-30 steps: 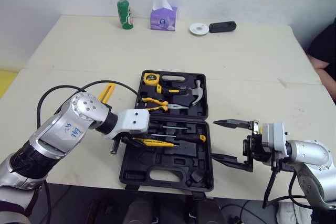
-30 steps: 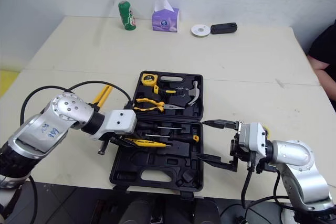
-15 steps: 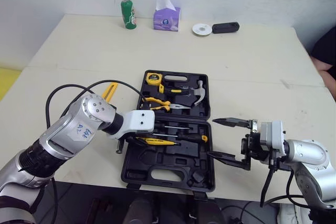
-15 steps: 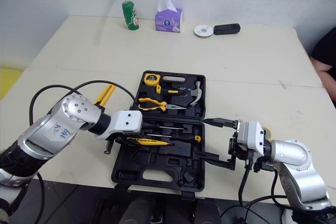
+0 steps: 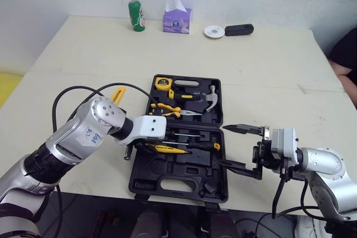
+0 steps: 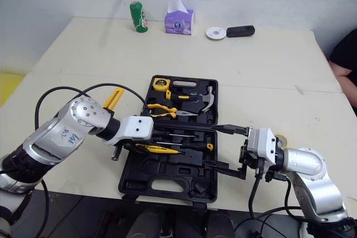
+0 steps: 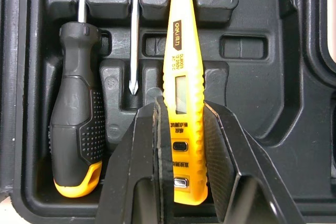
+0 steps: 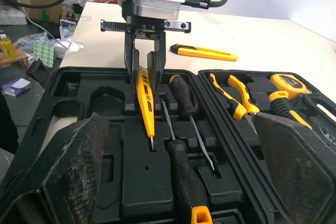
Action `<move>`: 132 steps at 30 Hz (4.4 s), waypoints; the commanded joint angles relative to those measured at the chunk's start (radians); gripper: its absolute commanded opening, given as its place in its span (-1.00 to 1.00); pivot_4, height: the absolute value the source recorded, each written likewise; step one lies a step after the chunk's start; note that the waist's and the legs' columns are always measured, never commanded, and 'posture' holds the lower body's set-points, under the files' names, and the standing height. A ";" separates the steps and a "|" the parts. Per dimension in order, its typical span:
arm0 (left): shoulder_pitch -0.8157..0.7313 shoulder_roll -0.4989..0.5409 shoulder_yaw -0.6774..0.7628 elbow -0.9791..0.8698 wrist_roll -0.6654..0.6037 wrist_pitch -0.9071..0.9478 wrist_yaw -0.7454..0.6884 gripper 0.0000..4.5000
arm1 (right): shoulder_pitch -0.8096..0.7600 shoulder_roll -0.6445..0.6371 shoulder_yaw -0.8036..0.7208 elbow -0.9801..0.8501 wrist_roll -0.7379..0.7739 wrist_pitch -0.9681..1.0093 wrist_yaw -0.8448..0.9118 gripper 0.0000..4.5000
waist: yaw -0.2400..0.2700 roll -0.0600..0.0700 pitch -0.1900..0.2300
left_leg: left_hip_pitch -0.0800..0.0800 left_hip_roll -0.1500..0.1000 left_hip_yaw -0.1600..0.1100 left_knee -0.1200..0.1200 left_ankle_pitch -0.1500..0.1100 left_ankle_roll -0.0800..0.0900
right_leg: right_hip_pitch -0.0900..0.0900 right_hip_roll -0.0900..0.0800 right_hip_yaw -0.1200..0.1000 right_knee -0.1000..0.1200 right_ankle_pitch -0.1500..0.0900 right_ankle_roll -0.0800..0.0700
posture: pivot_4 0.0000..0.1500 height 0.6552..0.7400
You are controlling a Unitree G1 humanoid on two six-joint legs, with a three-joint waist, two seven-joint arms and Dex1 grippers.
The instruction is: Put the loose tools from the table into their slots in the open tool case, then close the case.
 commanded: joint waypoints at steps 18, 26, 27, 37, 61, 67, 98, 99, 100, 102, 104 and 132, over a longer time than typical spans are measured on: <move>0.038 -0.080 0.255 0.043 -0.161 -0.062 -0.010 0.32 | -0.014 -0.005 0.011 -0.036 0.010 0.042 -0.007 1.00 | -0.001 -0.001 0.000 | -0.004 0.000 -0.004 0.006 0.000 0.000 | 0.000 0.000 -0.002 0.002 0.000 0.000 | 1.00 1.00; 0.203 -0.126 0.418 0.160 -0.212 -0.391 0.005 0.32 | 0.022 -0.007 -0.037 -0.015 0.003 -0.002 -0.001 1.00 | -0.001 -0.001 0.001 | -0.004 0.000 -0.005 0.007 -0.001 0.000 | 0.000 0.000 -0.002 0.002 0.000 0.000 | 1.00 1.00; 0.219 -0.145 0.443 0.169 -0.239 -0.405 0.009 0.32 | 0.028 -0.007 -0.042 -0.013 0.002 -0.006 0.001 1.00 | -0.002 -0.001 0.001 | -0.004 0.000 -0.005 0.007 -0.001 0.000 | 0.000 0.000 -0.002 0.002 0.000 0.000 | 1.00 1.00; 0.304 -0.253 0.554 0.194 -0.430 -0.385 0.027 -0.99 | 0.064 -0.008 -0.065 0.006 0.005 -0.008 0.021 1.00 | -0.001 -0.001 0.001 | -0.003 0.000 -0.006 0.007 -0.001 0.001 | 0.001 -0.001 -0.003 0.002 0.000 0.000 | 1.00 1.00; 0.375 -0.272 0.385 0.312 -0.284 -0.454 0.053 -0.99 | 0.095 -0.015 -0.066 -0.020 -0.019 -0.026 0.010 1.00 | -0.001 -0.001 0.001 | -0.002 0.000 -0.005 0.006 -0.003 -0.001 | 0.000 -0.002 -0.003 -0.002 0.000 0.000 | 1.00 1.00; 0.382 -0.266 0.361 0.326 -0.259 -0.473 0.041 -0.99 | 0.092 -0.017 -0.075 -0.011 -0.026 -0.034 0.008 1.00 | -0.001 -0.001 0.001 | -0.002 0.000 -0.005 0.006 -0.003 -0.001 | 0.000 -0.002 -0.003 -0.002 0.000 0.000 | 1.00 1.00; 0.426 -0.278 0.220 0.336 -0.084 -0.493 0.156 -0.99 | 0.079 0.004 -0.058 0.014 -0.045 -0.058 0.003 1.00 | 0.002 0.016 -0.011 | 0.006 -0.001 -0.006 0.006 -0.011 -0.005 | 0.009 -0.004 -0.002 -0.005 0.000 0.000 | 1.00 1.00; 0.430 -0.279 0.226 0.333 -0.091 -0.511 0.149 -0.99 | 0.080 0.003 -0.061 0.016 -0.045 -0.060 0.004 1.00 | 0.002 0.016 -0.011 | 0.006 -0.001 -0.006 0.006 -0.011 -0.005 | 0.009 -0.004 -0.002 -0.005 0.000 0.000 | 1.00 1.00; 0.436 -0.284 0.246 0.325 -0.111 -0.541 0.140 -0.99 | 0.080 0.003 -0.064 0.018 -0.045 -0.063 0.004 1.00 | 0.001 0.015 -0.011 | 0.006 -0.001 -0.006 0.006 -0.011 -0.005 | 0.009 -0.004 -0.002 -0.005 0.000 0.000 | 1.00 1.00; 0.442 -0.298 0.292 0.312 -0.144 -0.588 0.144 -0.99 | 0.083 0.002 -0.071 0.020 -0.042 -0.072 0.006 1.00 | 0.000 0.015 -0.011 | 0.006 0.000 -0.006 0.006 -0.011 -0.005 | 0.008 -0.004 -0.003 -0.006 0.000 0.000 | 1.00 1.00; 0.444 -0.316 0.347 0.297 -0.189 -0.619 0.152 -0.99 | 0.089 -0.002 -0.087 0.024 -0.038 -0.085 0.009 1.00 | -0.001 0.014 -0.010 | 0.005 0.000 -0.006 0.005 -0.011 -0.005 | 0.007 -0.004 -0.003 -0.006 0.000 0.000 | 1.00 1.00; 0.715 -0.058 1.232 0.934 -0.252 -0.926 0.564 0.99 | 0.230 -0.188 -0.814 1.109 -0.119 -0.667 -0.045 1.00 | -0.009 0.008 -0.002 | 0.003 -0.001 -0.001 -0.010 -0.011 -0.005 | 0.001 -0.004 -0.002 -0.013 0.000 0.001 | 1.00 1.00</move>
